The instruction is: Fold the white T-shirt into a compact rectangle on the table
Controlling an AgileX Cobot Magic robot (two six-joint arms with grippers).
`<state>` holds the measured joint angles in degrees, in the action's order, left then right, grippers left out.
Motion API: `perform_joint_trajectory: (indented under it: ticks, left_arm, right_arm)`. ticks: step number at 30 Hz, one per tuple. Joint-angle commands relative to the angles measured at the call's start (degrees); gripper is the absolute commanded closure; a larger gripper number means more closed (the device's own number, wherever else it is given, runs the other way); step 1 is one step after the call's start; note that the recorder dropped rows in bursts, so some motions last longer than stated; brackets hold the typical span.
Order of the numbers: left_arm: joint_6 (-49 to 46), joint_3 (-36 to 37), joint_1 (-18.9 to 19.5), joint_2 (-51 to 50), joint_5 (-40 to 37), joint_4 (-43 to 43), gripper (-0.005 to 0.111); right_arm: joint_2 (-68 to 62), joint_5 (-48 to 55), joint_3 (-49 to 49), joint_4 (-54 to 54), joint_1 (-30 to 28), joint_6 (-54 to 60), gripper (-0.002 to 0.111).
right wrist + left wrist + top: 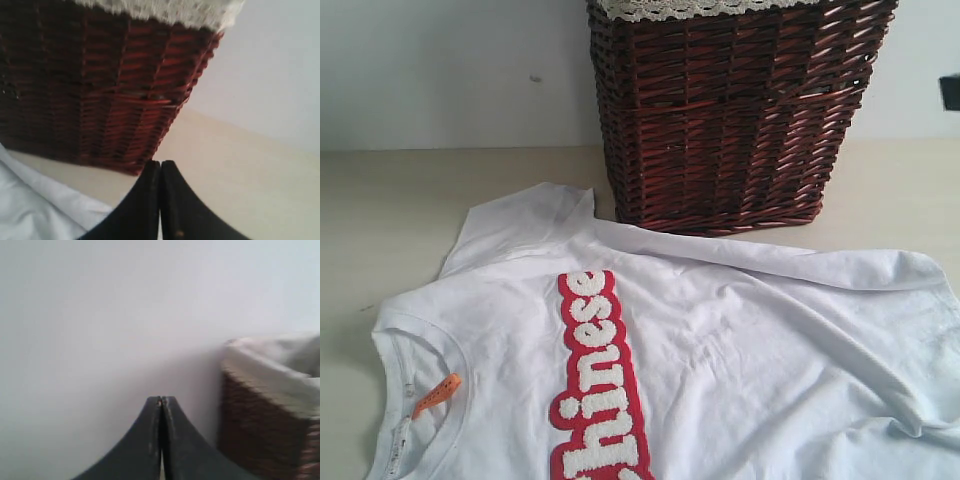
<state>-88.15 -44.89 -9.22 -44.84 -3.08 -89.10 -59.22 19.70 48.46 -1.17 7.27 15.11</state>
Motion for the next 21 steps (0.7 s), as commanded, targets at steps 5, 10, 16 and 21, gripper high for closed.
perform_joint_trajectory:
  ticks: [5,10,16,21]
  left_arm:
    - [1.37,17.27,0.07,16.83,-6.86,4.60,0.107]
    - [-1.13,28.26,0.07,19.00,0.74,6.08,0.107]
    - [-5.01,37.71,0.07,19.00,4.43,6.19,0.107]
    - [-6.31,42.48,0.07,19.00,4.97,6.19,0.107]
  right_arm:
    - [15.21,6.93,-0.17,-0.22,0.04,-0.19,0.108]
    - [22.51,13.87,-0.17,2.56,0.04,-0.19,0.108]
    - [29.76,22.77,-0.17,3.00,0.04,-0.28,0.108]
    - [34.38,28.23,-0.17,3.79,0.04,-0.40,0.108]
